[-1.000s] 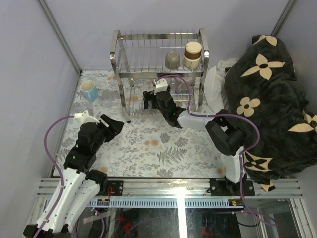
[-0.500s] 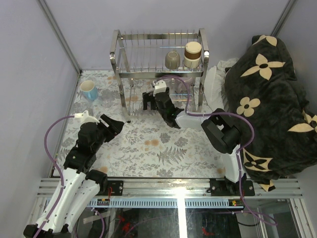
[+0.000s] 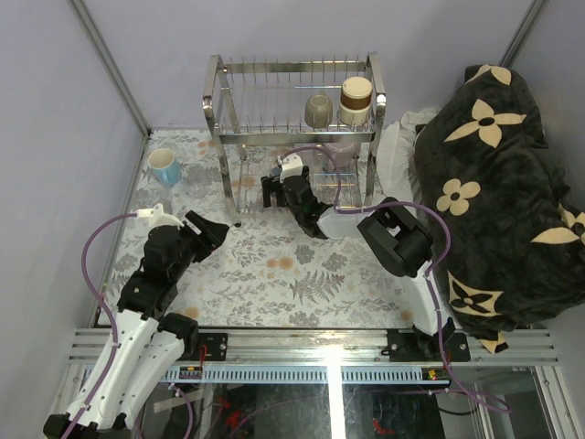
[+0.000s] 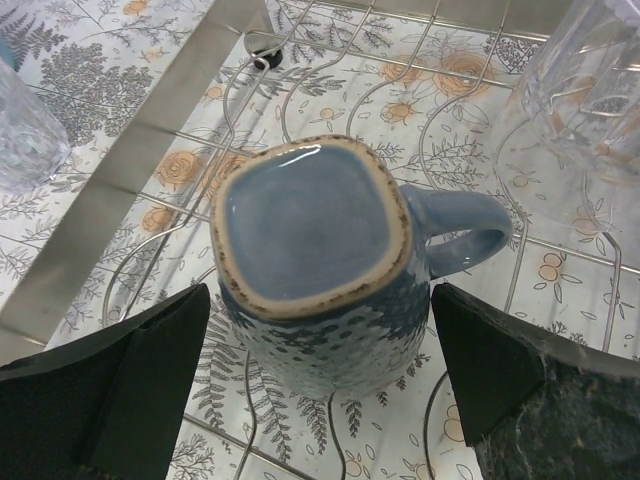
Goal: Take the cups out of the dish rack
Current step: Unload the cup from the dish rack.
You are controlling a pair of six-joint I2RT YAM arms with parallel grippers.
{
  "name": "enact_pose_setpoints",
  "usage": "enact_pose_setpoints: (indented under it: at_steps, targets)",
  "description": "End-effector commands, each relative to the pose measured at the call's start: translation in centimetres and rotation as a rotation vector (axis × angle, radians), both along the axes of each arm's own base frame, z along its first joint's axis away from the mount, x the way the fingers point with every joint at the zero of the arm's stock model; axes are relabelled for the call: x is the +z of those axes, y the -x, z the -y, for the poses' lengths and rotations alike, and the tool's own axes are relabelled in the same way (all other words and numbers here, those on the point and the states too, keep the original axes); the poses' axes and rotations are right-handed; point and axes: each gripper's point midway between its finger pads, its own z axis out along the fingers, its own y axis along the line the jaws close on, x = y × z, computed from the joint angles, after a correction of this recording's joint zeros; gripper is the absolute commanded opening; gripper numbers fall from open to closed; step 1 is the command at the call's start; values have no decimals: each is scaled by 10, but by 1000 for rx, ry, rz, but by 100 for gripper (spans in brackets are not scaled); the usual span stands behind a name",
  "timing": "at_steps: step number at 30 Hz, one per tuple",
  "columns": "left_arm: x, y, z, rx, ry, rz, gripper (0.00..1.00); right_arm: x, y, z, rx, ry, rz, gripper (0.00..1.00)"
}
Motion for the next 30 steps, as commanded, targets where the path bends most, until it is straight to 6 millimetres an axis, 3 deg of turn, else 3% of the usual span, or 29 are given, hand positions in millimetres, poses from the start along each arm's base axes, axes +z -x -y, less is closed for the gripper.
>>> enact_pose_setpoints:
  at_steps: [1,8,17,21,26,27,30]
  targets:
    - [6,-2,3,-17,5,35,66,43,-19,-5,-44,-78,124,99]
    - [5,-3,4,-16,6,32,66,47,-17,1,-56,-75,150,96]
    - [4,-2,4,-20,6,31,66,50,-16,0,-48,-77,156,77]
    - [5,-2,4,-20,7,35,66,49,-17,-1,-42,-69,152,52]
    - [5,-2,4,-20,6,33,66,53,-15,0,-39,-64,156,5]
    - [5,-3,4,-21,6,33,66,54,-14,1,-39,-65,159,0]
    - [5,-3,4,-19,6,33,66,64,-11,3,-36,-72,174,0]
